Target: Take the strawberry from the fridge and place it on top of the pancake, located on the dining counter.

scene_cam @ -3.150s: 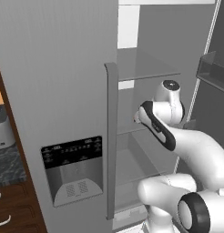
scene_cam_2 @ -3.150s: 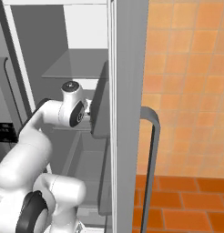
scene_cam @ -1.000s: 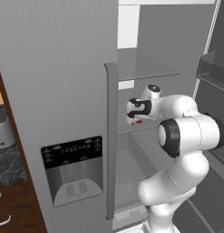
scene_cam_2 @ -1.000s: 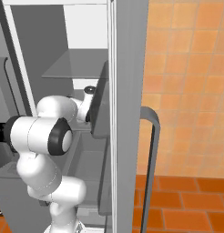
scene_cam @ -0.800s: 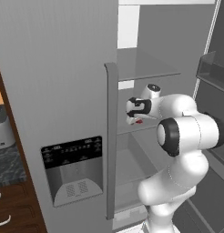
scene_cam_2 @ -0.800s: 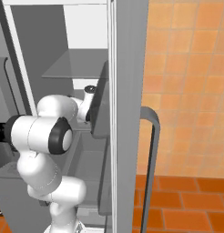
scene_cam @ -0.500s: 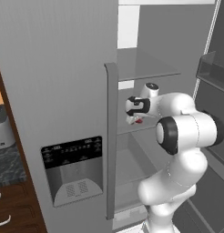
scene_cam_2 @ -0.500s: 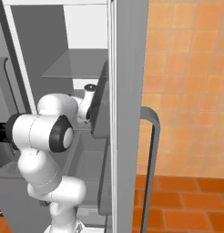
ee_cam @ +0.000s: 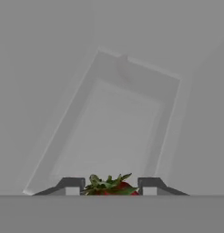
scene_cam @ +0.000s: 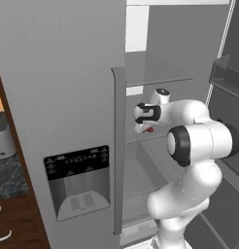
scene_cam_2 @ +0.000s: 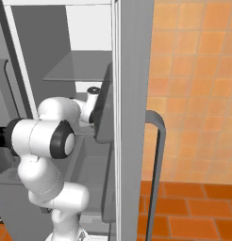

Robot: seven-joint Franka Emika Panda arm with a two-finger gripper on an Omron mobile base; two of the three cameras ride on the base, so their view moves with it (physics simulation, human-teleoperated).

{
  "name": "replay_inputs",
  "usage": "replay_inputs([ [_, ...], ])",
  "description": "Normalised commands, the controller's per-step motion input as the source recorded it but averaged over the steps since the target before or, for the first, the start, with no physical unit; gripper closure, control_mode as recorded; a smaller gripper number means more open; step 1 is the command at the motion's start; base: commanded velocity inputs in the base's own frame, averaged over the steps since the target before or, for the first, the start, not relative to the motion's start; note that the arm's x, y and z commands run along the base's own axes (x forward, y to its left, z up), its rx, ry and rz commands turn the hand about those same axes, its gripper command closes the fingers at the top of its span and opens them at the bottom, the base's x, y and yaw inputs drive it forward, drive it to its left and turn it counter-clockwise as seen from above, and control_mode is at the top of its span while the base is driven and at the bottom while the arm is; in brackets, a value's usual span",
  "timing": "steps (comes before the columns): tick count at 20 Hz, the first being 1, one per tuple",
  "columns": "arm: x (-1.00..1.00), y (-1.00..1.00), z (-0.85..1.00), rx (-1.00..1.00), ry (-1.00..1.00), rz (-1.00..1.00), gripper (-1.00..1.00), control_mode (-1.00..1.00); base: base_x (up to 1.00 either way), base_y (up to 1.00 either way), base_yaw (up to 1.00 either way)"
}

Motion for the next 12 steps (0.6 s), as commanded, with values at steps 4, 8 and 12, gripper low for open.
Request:
replay_inputs([
  [4,-0.50,0.07,0.00,0.00,0.00,-0.16,1.00,-1.00,0.00,0.00,0.00],
  [8,-0.56,0.30,0.16,0.00,0.00,-0.25,1.00,-1.00,0.00,0.00,0.00],
  [12,-0.59,0.09,0.44,0.01,0.02,-0.24,1.00,-1.00,0.00,0.00,0.00],
])
